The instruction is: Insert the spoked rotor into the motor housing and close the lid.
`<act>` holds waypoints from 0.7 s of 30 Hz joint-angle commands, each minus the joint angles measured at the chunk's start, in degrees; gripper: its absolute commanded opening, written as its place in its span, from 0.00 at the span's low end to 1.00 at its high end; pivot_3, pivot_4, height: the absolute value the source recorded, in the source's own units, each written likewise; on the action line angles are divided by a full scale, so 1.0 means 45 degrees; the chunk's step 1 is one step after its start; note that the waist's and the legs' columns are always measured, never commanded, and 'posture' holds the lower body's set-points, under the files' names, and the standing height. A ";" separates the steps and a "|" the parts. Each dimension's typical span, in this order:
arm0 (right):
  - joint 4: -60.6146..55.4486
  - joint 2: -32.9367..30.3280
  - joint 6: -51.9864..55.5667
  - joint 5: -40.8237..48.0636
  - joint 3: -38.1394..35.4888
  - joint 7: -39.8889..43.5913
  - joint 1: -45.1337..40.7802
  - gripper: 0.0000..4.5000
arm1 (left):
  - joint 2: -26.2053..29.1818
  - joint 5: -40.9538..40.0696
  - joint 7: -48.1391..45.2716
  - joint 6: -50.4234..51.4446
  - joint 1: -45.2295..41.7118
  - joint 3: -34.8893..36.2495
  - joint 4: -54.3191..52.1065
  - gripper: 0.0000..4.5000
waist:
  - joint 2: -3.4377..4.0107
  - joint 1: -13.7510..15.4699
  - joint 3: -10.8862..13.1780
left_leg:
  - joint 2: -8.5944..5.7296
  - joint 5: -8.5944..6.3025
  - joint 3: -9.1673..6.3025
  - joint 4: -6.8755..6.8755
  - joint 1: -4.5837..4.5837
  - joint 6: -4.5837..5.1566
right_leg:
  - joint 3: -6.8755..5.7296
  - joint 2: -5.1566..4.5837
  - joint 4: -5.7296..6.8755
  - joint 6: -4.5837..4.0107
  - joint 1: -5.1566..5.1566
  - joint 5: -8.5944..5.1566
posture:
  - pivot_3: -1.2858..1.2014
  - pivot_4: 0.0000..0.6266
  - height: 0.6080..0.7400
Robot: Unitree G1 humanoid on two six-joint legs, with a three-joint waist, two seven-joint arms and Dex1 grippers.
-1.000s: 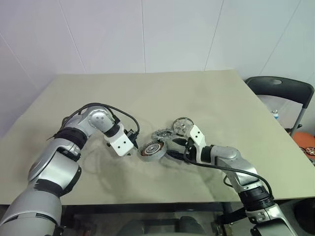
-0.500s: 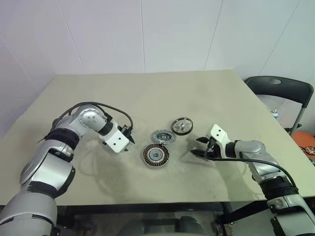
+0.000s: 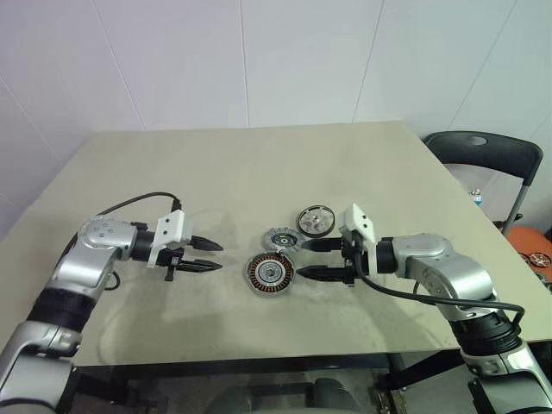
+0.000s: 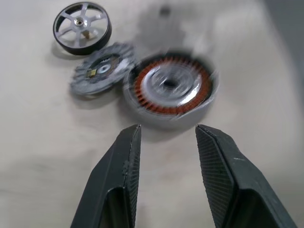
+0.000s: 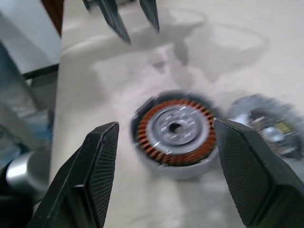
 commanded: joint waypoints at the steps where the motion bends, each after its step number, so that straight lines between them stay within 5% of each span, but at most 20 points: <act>1: 0.0812 0.0062 -0.1213 -0.0925 0.0059 -0.0451 -0.0142 0.74 | 0.0443 -0.2290 0.1236 0.3450 0.0817 0.1956 -0.1732 0.43 | 0.0001 0.0001 0.0001 | 0.0007 0.0000 0.0017 0.0003 0.0011 0.0000 | -0.0001 0.0002 0.0000 0.0000 0.0007 0.0000 | 0.52 0.00 1.00; 7: 0.2464 0.0210 -0.3126 -0.2290 0.0399 -0.0745 0.0202 0.74 | -0.0329 -0.3283 0.3566 0.5118 0.1772 0.3820 -0.2865 0.43 | 0.0002 0.0046 0.0001 | 0.0032 0.0001 0.0076 0.0000 0.0024 -0.0009 | -0.0001 0.0004 -0.0003 -0.0015 0.0003 0.0008 | 0.52 0.00 1.00; 21: 0.3293 0.1899 -0.4068 -0.3133 0.0315 -0.2168 0.0135 0.74 | -0.1303 -0.2817 0.5087 0.4591 0.1297 0.4299 -0.2661 0.43 | 0.0001 0.0034 0.0000 | 0.0056 0.0001 0.0105 -0.0018 0.0018 -0.0020 | 0.0005 0.0009 -0.0016 -0.0037 -0.0023 0.0023 | 0.52 0.00 1.00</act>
